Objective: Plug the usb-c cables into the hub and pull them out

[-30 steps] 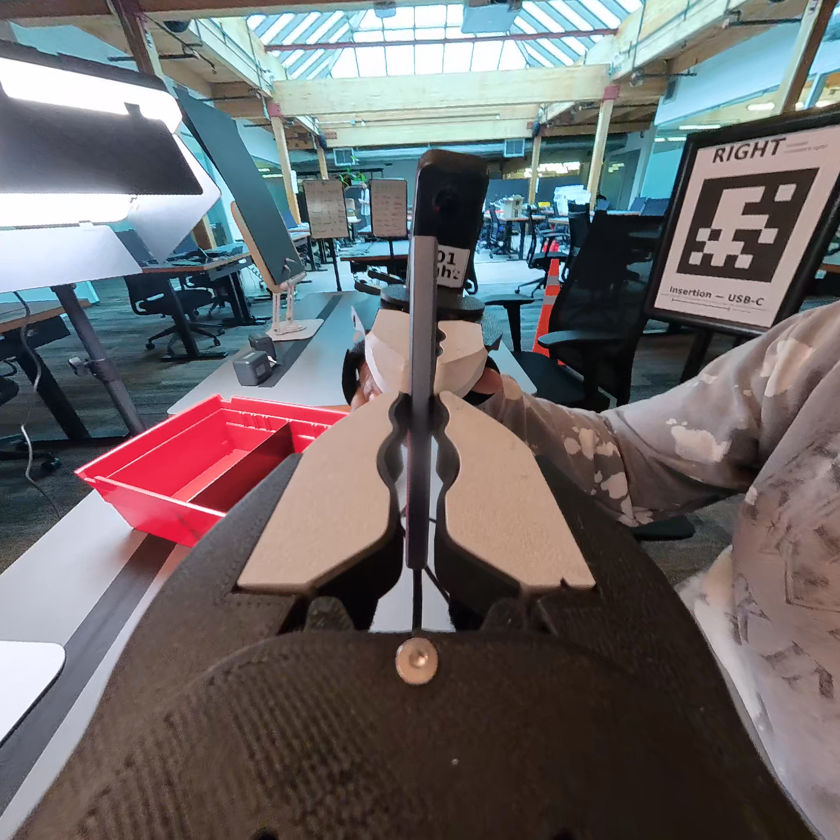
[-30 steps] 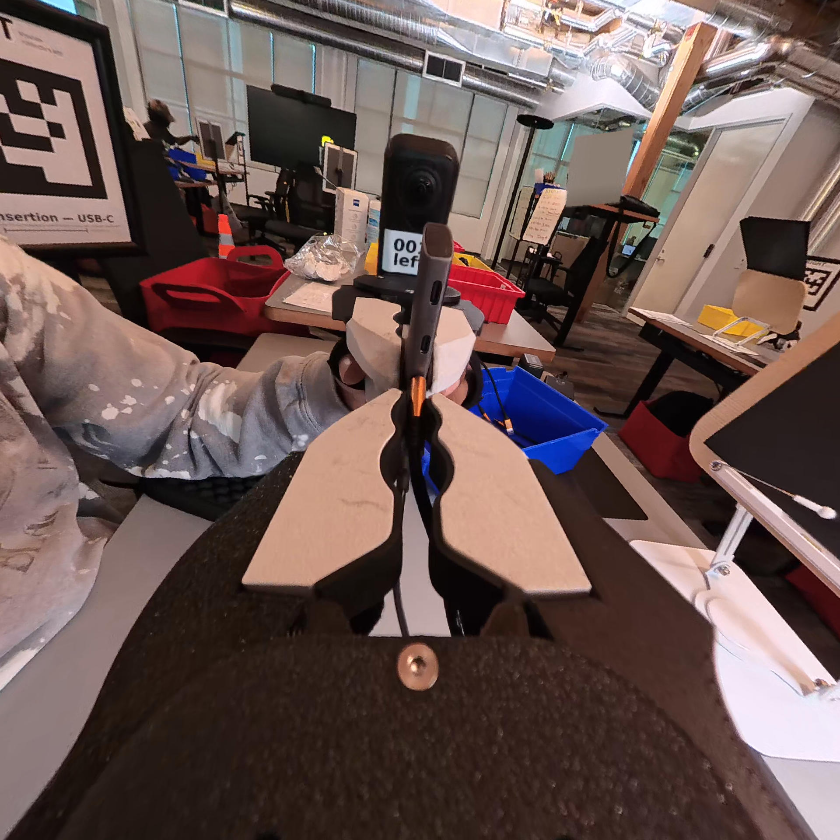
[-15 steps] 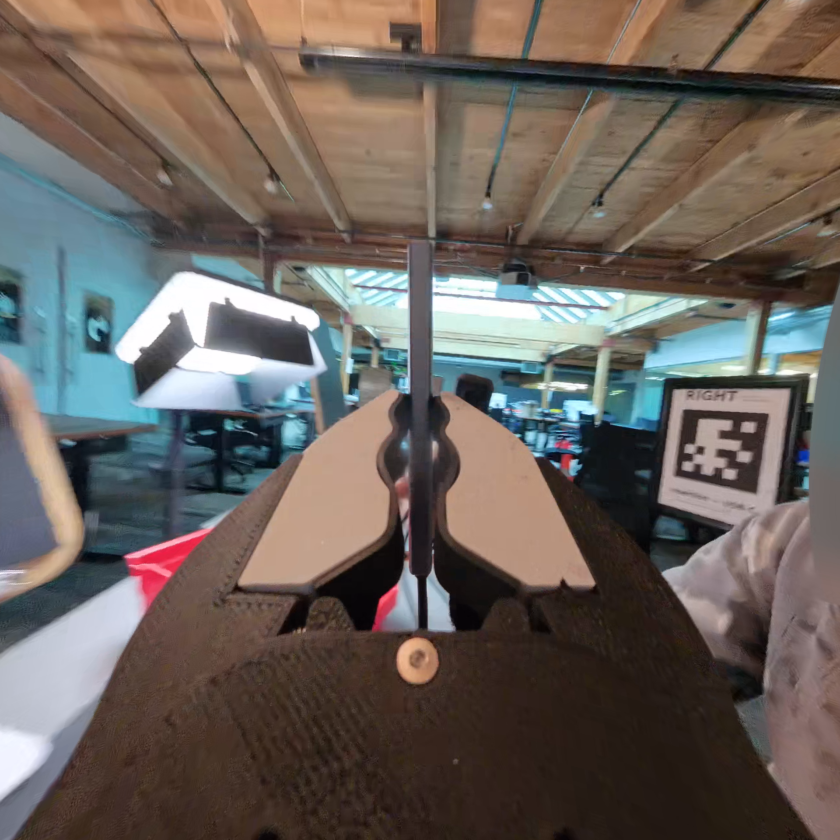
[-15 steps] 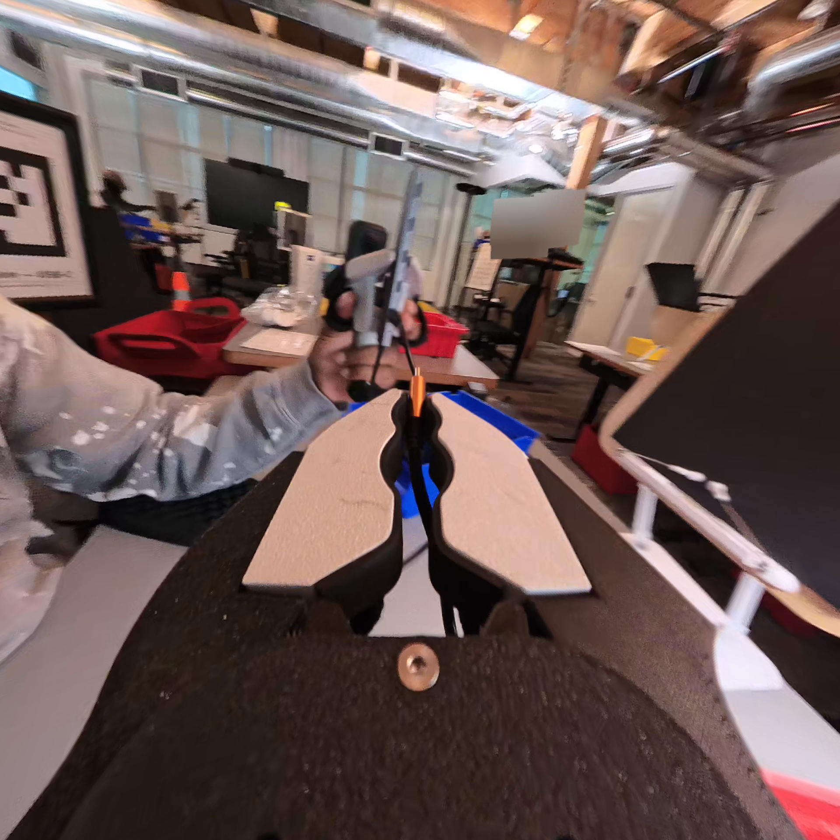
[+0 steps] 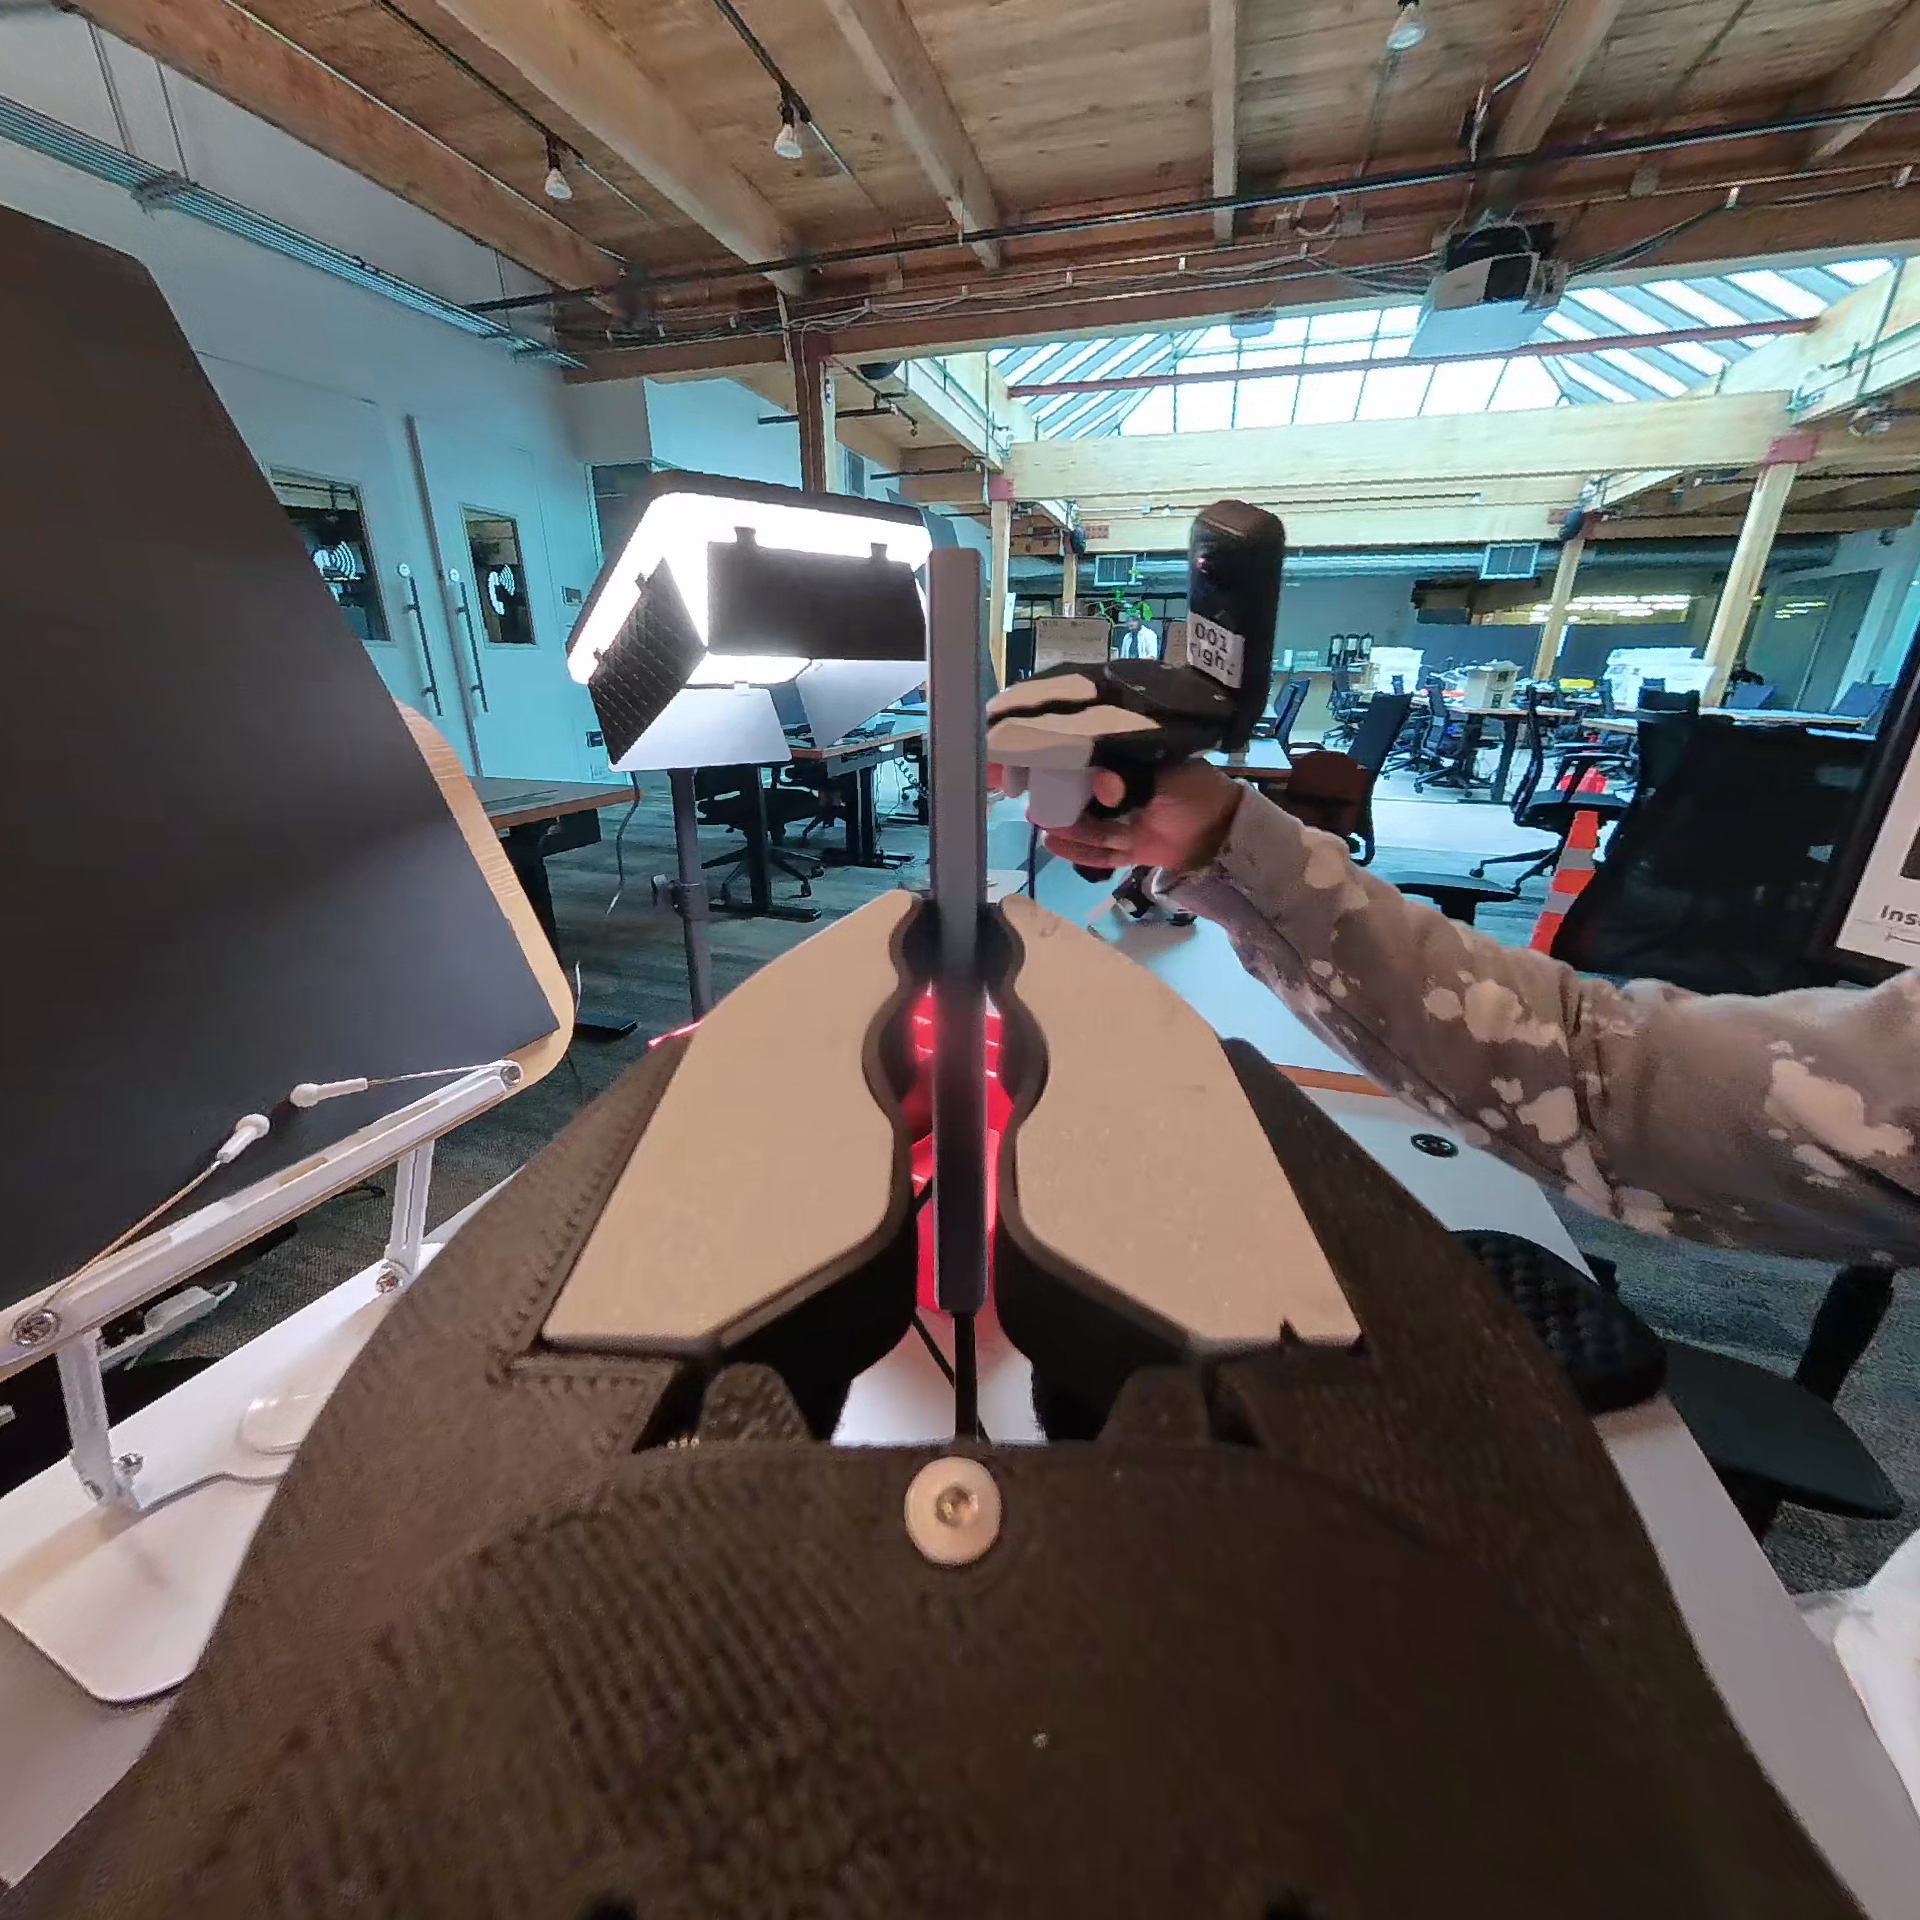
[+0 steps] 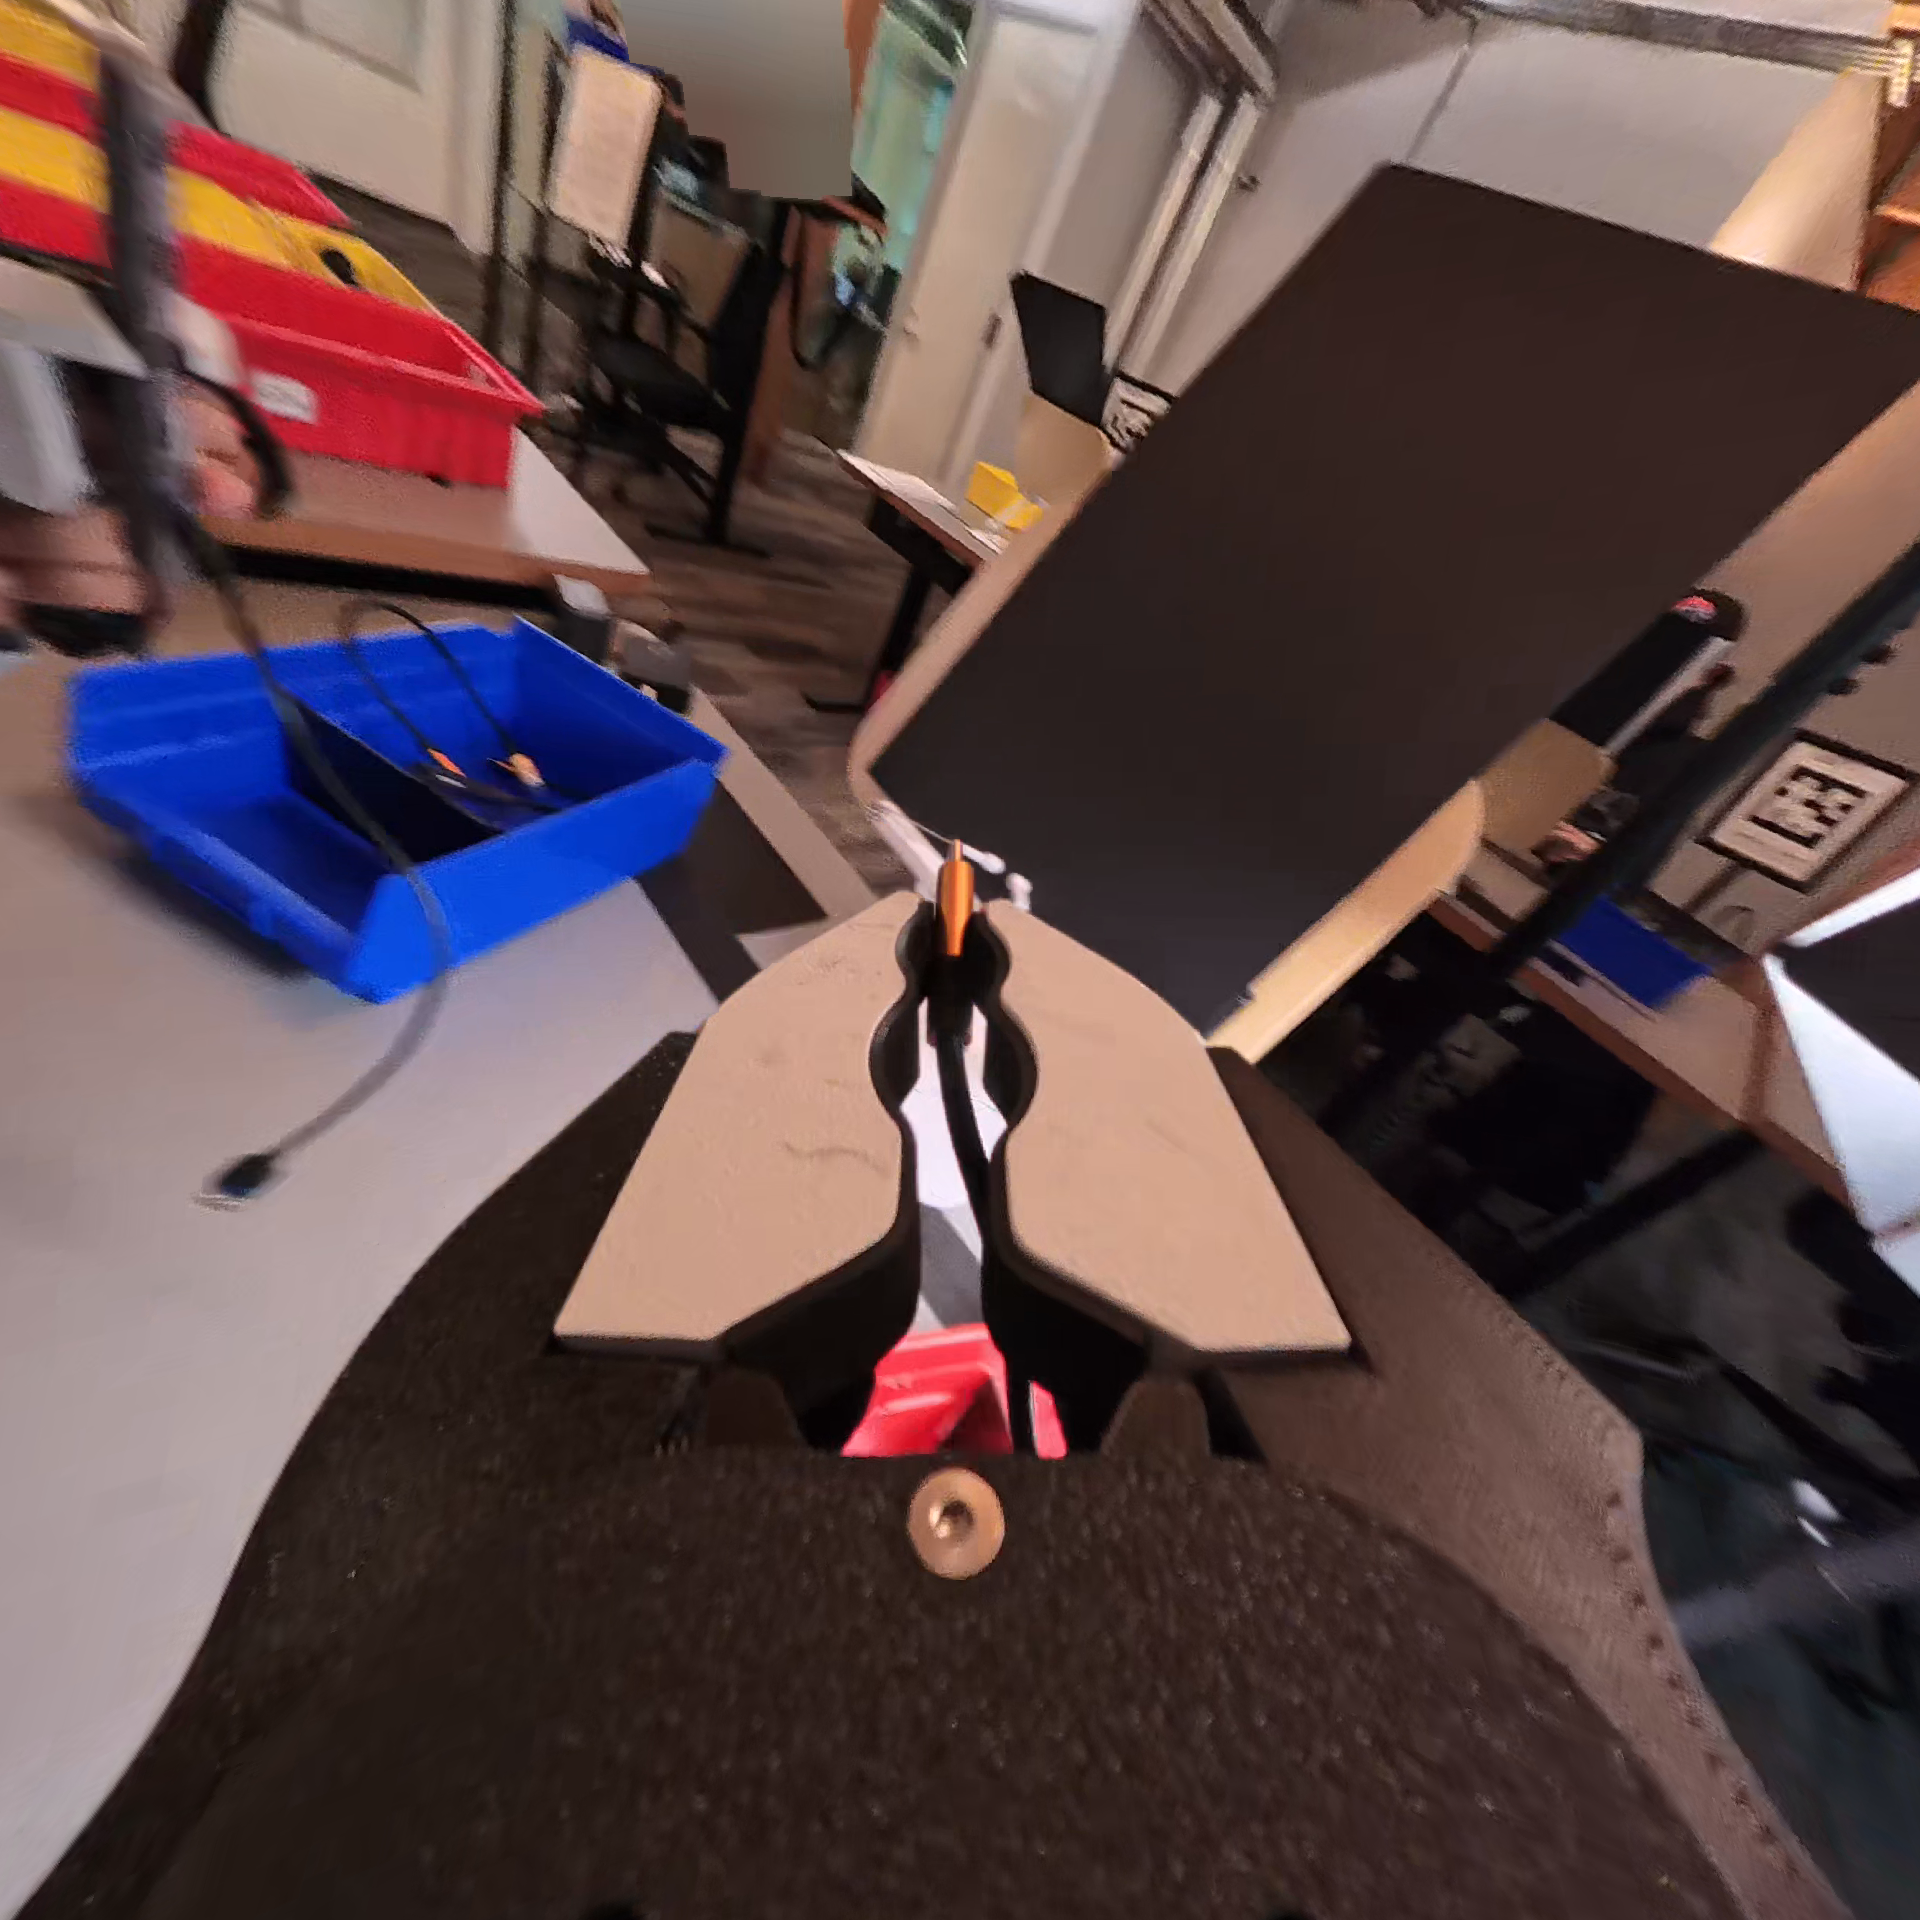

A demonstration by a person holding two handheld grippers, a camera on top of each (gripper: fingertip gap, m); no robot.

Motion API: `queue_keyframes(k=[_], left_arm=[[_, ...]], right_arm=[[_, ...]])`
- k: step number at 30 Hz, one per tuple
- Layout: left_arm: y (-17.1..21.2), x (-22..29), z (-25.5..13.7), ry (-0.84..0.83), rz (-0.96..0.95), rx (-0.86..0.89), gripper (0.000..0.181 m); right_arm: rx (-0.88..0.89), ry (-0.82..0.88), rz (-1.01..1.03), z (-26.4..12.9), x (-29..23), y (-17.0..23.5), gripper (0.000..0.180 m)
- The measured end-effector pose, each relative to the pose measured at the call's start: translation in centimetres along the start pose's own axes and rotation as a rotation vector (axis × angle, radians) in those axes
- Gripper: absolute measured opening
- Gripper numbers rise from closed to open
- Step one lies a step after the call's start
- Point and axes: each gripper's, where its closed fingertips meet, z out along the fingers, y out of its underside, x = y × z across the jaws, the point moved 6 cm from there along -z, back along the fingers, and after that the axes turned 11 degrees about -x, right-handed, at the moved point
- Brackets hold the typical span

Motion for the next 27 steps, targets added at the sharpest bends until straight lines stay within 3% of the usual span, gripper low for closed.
queue_keyframes(k=[5,9,12,15,20,27], left_arm=[[-0.3,0.3,-0.3,-0.002,0.02,0.012,0.01],[-0.5,0.7,-0.3,0.012,0.022,0.025,0.01],[-0.4,0.8,0.0,0.026,0.017,0.02,0.01],[0.0,0.8,0.6,0.04,0.016,0.002,0.01],[0.8,1.3,2.1,0.076,0.017,-0.024,0.01],[1.7,2.6,4.2,0.19,-0.013,-0.009,0.01]], right_arm=[[-0.216,0.126,0.017,2.8,2.0,7.6,0.007],[-0.498,0.055,0.064,4.7,-0.4,16.5,0.007],[-0.641,0.014,0.05,5.0,-1.9,19.6,0.015],[-0.614,-0.025,0.063,4.6,-2.1,18.0,0.029],[-0.279,-0.105,0.114,3.4,-3.2,9.1,0.029],[0.059,-0.359,0.056,3.7,-11.9,1.6,0.029]])
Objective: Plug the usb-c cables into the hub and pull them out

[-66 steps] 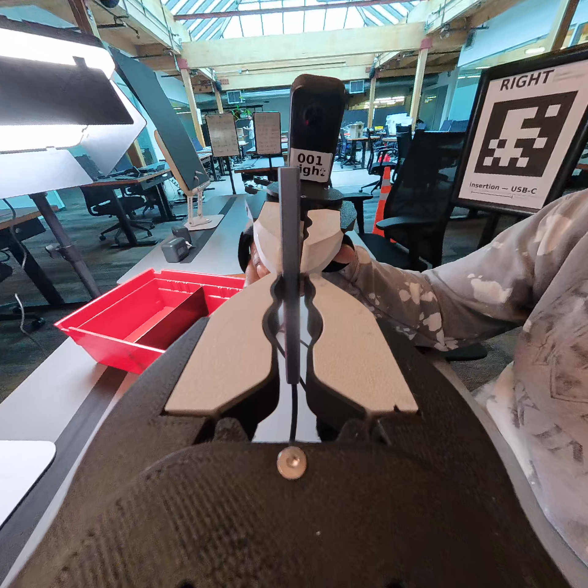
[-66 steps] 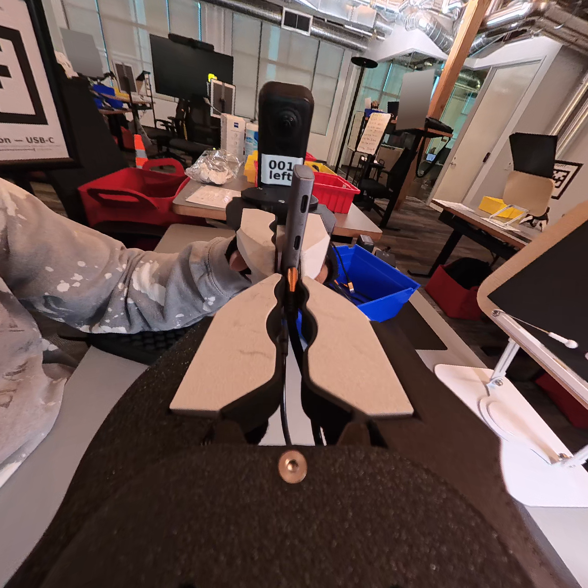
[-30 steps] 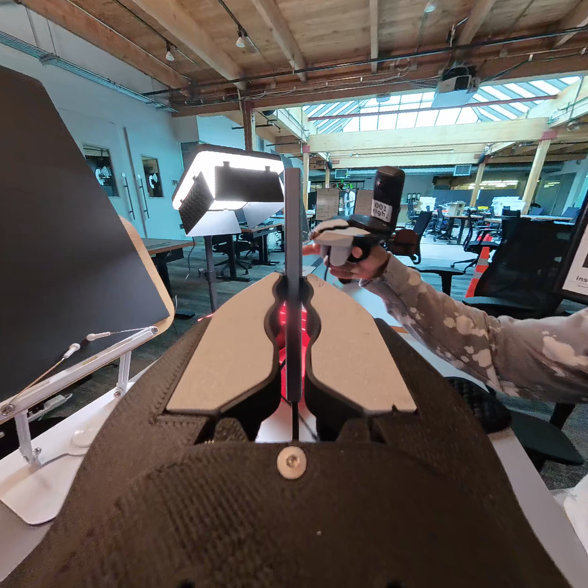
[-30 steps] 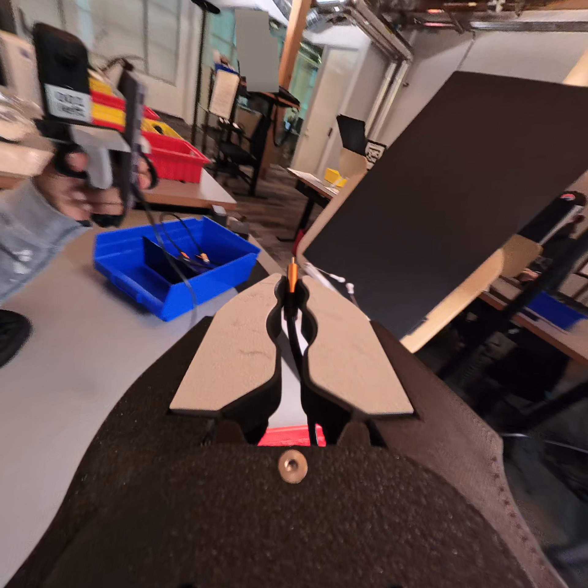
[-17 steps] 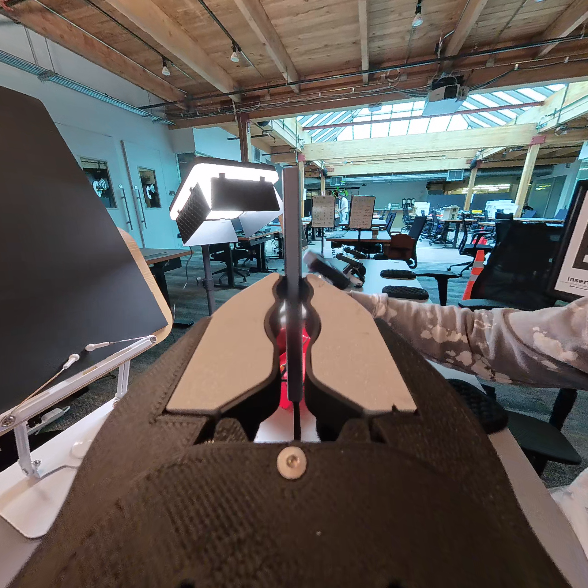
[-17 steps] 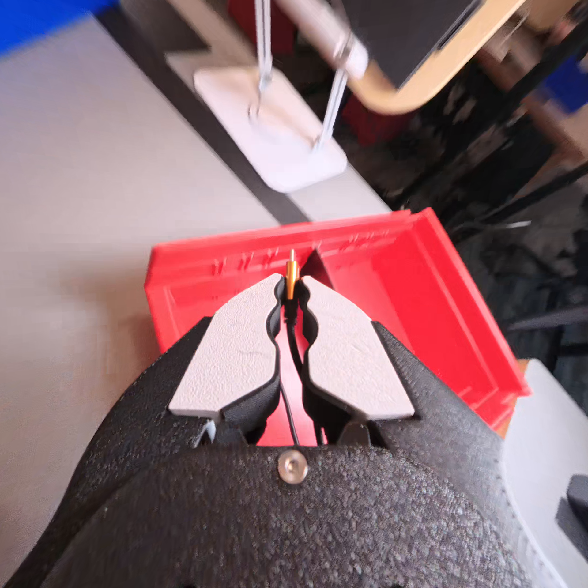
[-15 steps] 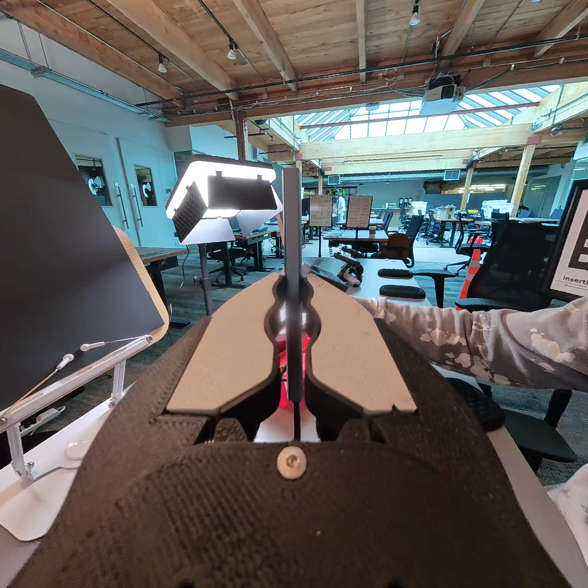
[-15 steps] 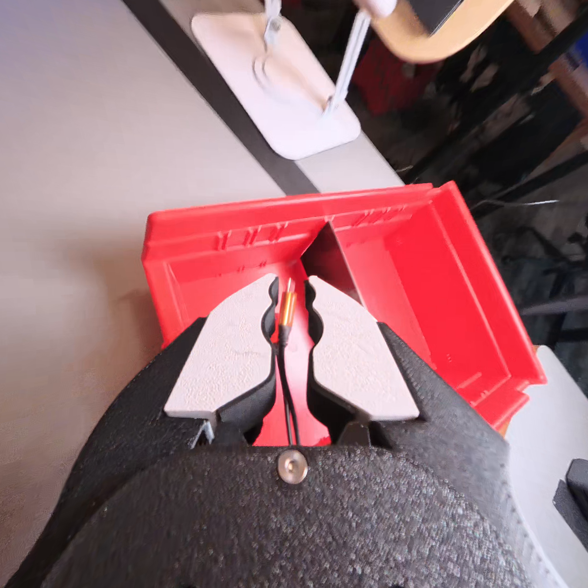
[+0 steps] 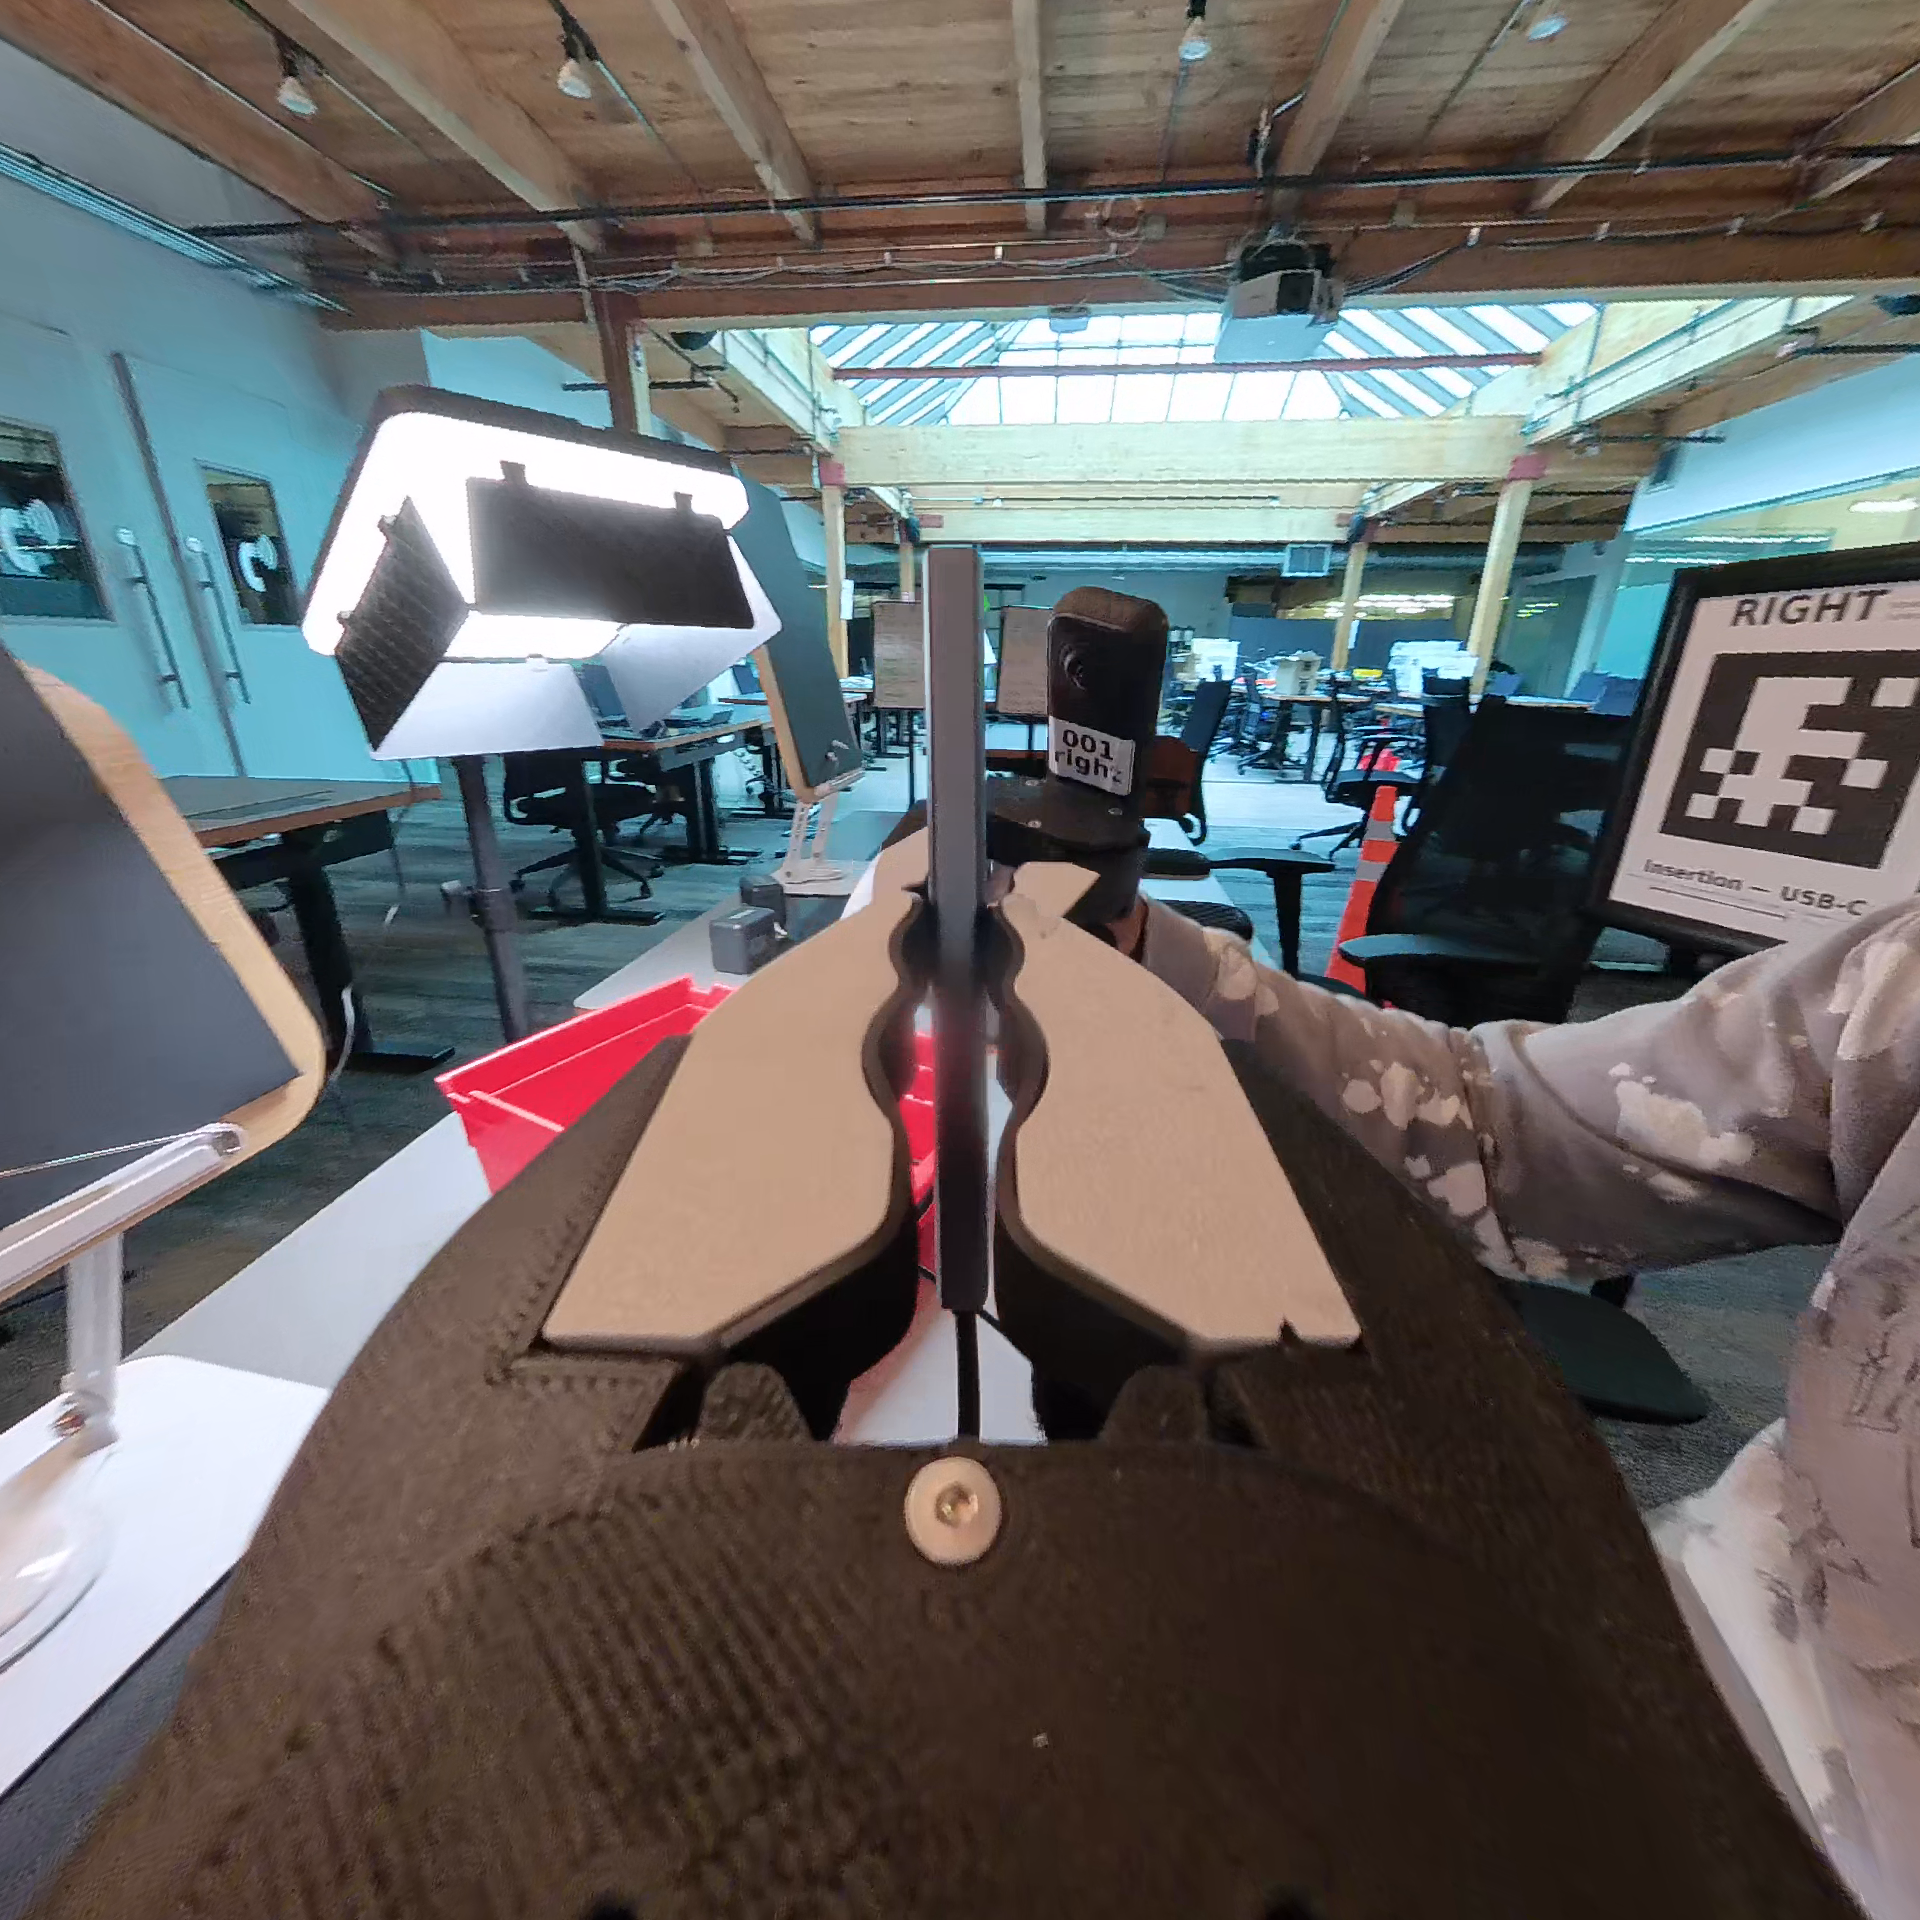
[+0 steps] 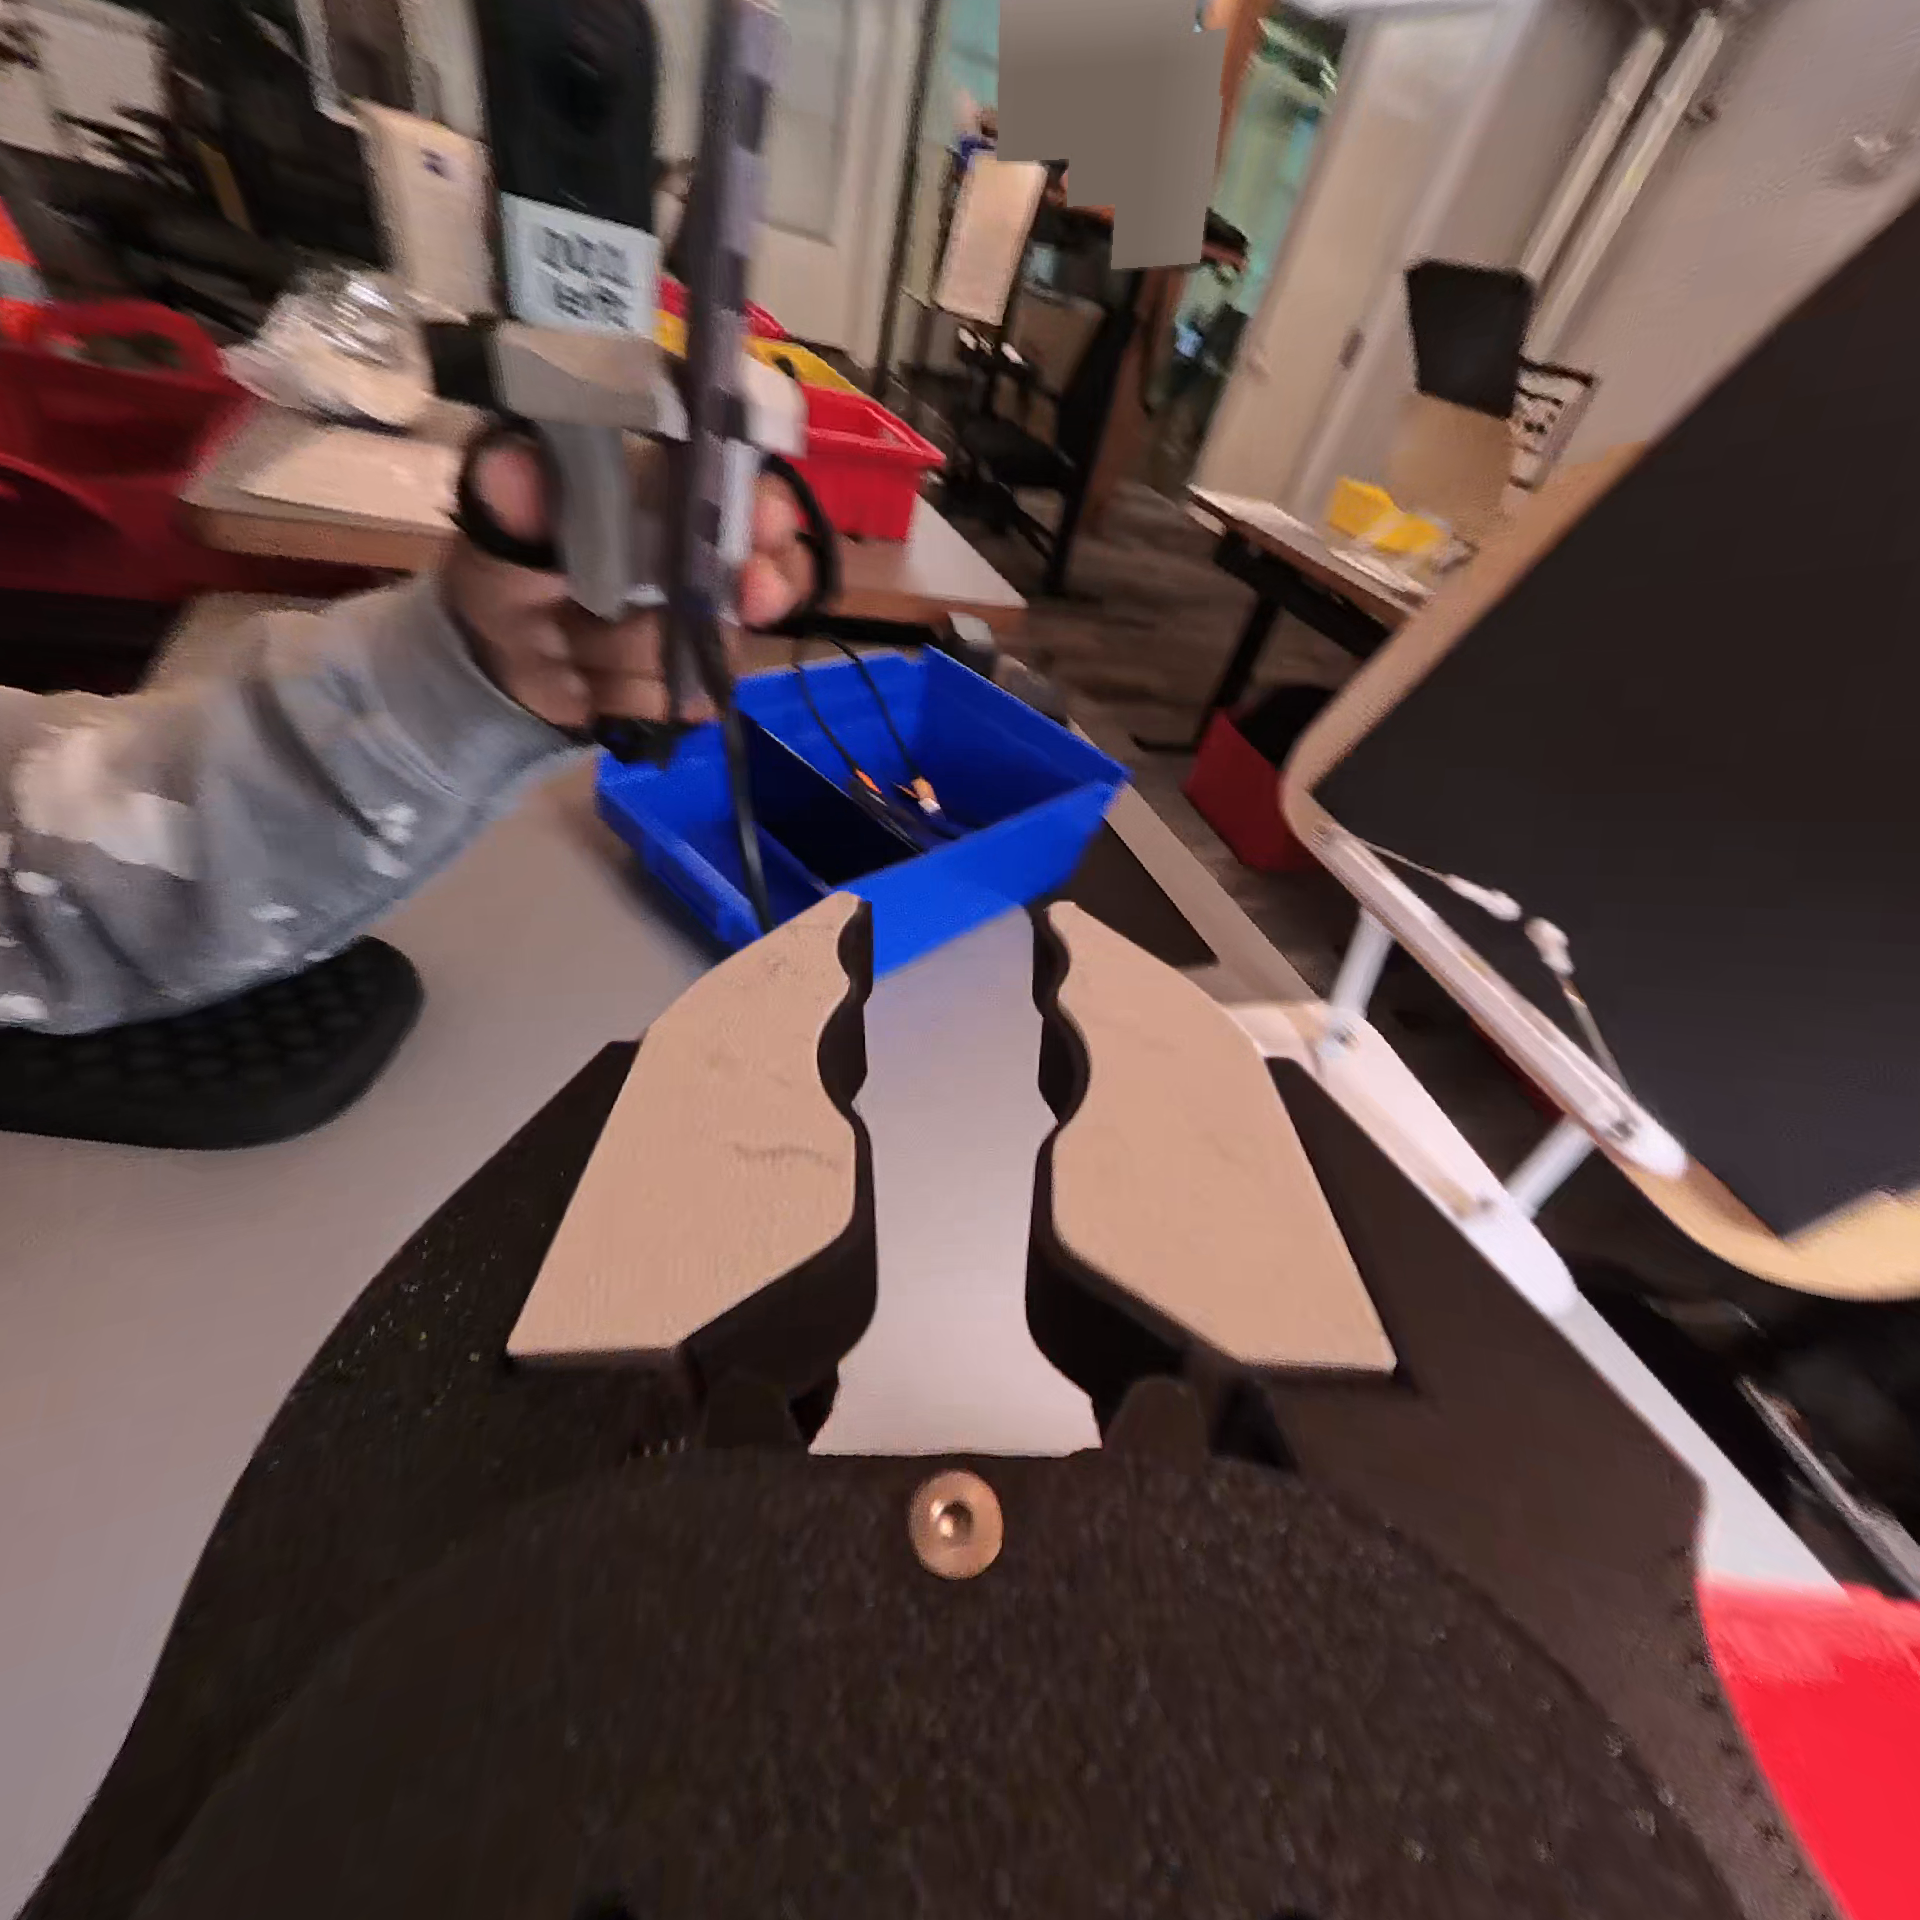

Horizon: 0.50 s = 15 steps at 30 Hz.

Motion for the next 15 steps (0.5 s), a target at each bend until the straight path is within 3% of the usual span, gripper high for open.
queue_keyframes(k=[6,10,15], left_arm=[[1.0,1.1,2.1,0.051,0.033,0.003,0.01],[1.8,1.4,3.5,0.067,0.031,0.011,0.01],[2.6,1.2,4.3,0.039,0.026,0.014,0.011]], right_arm=[[0.154,-0.188,0.003,2.9,-4.1,-1.1,0.025],[0.18,-0.216,0.015,3.3,-4.4,-0.5,0.01],[0.183,-0.232,0.023,2.7,-4.0,0.5,0.007]])
